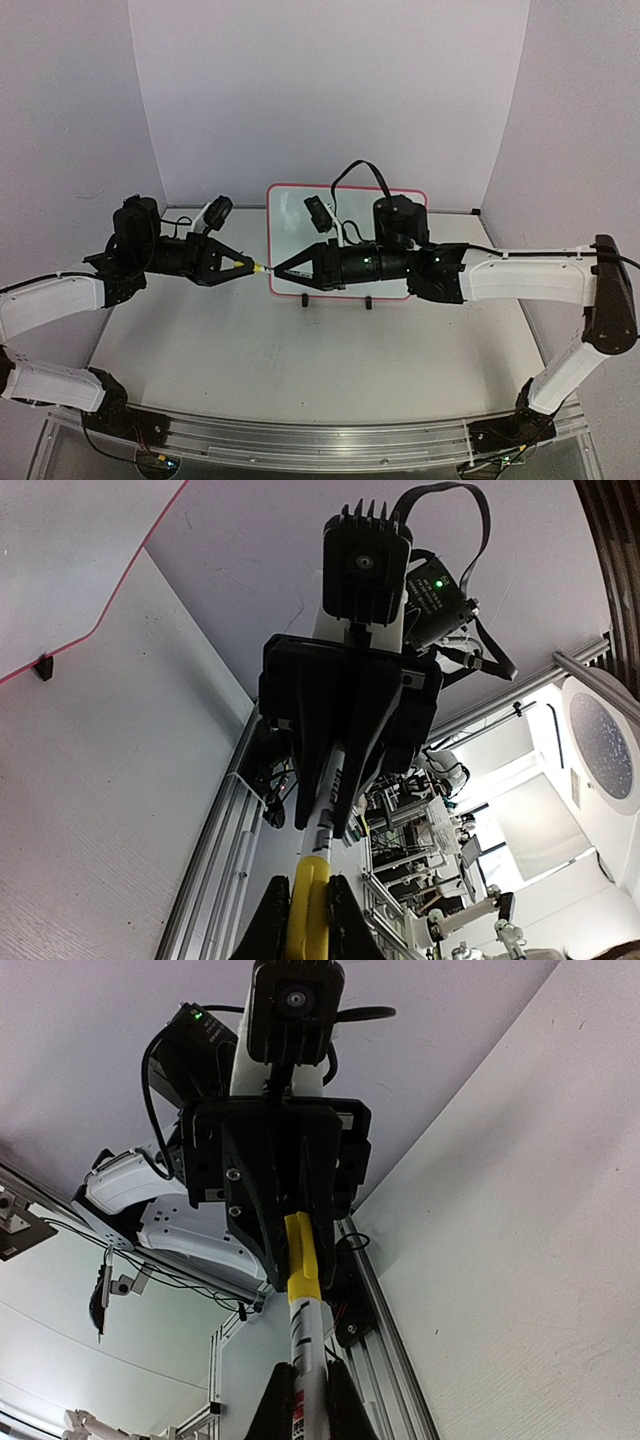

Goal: Write a sentence on the whiteboard
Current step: Open the pen cap from the whiteboard marker, then place the pen cap at the center of the board.

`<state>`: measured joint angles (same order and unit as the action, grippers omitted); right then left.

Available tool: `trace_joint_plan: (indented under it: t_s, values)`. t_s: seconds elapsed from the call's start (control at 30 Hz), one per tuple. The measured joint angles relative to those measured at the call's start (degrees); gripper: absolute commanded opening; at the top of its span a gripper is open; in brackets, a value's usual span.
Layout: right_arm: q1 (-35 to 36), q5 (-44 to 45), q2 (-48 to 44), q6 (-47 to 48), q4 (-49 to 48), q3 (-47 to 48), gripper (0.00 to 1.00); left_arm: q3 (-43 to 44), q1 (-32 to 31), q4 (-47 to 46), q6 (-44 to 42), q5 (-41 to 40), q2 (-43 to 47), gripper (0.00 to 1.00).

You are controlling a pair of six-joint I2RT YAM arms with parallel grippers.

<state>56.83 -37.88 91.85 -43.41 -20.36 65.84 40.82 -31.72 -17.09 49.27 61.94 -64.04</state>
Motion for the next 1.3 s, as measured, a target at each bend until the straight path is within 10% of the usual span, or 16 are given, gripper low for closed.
trace_joint_plan:
  t_s: [0.37,0.8,1.3]
  values:
    - [-7.1,-1.72,-13.96,1.11,2.73,-8.4,0.0,1.22,13.37,3.31,-0.86,1.18,5.68,0.0]
    - [-6.66,8.67,-22.22,9.97,21.7,-7.43,0.01,4.69,12.21,31.38,-19.45,-13.89,1.41,0.0]
    - [-6.66,16.85,-20.37,10.62,22.85,-8.37,0.0,-2.64,2.78,31.06,-21.84,-29.29,-13.29,0.01]
